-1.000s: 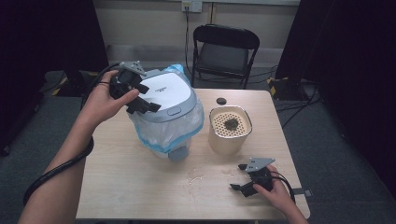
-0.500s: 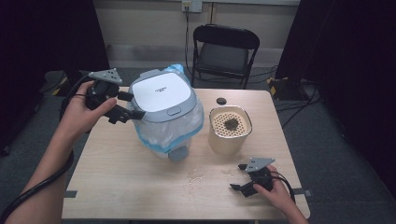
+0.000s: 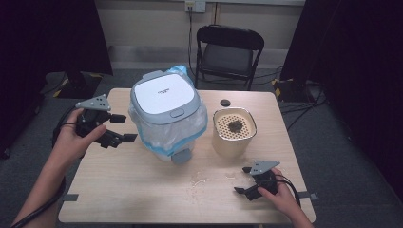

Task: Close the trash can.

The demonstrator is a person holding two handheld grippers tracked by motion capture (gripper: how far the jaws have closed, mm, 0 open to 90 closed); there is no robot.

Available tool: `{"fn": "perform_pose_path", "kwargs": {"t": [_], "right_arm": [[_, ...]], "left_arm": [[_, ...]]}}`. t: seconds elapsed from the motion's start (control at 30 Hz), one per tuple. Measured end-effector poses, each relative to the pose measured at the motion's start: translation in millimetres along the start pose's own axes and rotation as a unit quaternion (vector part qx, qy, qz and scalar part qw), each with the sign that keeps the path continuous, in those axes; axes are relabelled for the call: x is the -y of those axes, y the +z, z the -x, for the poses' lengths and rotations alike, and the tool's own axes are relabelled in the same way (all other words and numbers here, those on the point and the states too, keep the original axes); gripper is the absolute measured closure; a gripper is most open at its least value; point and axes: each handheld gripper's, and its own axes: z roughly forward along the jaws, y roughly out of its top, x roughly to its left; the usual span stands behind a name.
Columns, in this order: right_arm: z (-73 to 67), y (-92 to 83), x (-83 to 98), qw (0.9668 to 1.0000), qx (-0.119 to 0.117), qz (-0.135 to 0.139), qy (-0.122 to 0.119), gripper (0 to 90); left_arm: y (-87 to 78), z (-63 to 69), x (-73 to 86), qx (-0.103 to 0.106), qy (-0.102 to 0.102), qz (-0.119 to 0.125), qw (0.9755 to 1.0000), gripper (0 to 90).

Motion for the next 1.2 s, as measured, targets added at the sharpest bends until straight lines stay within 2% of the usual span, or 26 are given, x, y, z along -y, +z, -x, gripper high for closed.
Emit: {"fn": "perform_pose_path", "kwargs": {"t": [0.3, 0.43, 0.6, 0.63, 0.73, 0.83, 1.2], "right_arm": [[0.0, 0.0, 0.0, 1.0, 0.0, 0.0, 0.0, 14.4], [-0.1, 0.0, 0.0, 1.0, 0.0, 0.0, 0.0, 14.4], [-0.3, -0.1, 0.1, 1.0, 0.001, 0.0, 0.001, 14.4], [-0.3, -0.1, 0.1, 1.0, 0.001, 0.0, 0.001, 14.4], [-0.3, -0.1, 0.1, 1.0, 0.001, 0.0, 0.001, 14.4], [-0.3, -0.1, 0.1, 1.0, 0.001, 0.0, 0.001, 14.4], [-0.3, -0.1, 0.1, 1.0, 0.001, 0.0, 0.001, 14.4]], "left_arm": [[25.2, 3.3, 44.8, 0.011, -0.018, 0.004, 0.9998, 16.7], [37.3, 5.3, 58.9, 0.014, -0.027, -0.001, 0.9996, 16.7], [52.0, 6.8, 74.6, 0.02, -0.036, 0.011, 0.9991, 16.2], [55.4, 7.1, 77.8, 0.021, -0.033, 0.012, 0.9992, 16.2], [66.2, 9.2, 87.0, 0.025, -0.034, 0.011, 0.9991, 16.2], [73.3, 10.8, 92.2, 0.026, -0.028, 0.009, 0.9992, 16.2], [96.0, 17.0, 110.3, 0.037, -0.032, 0.0, 0.9988, 16.3]]}}
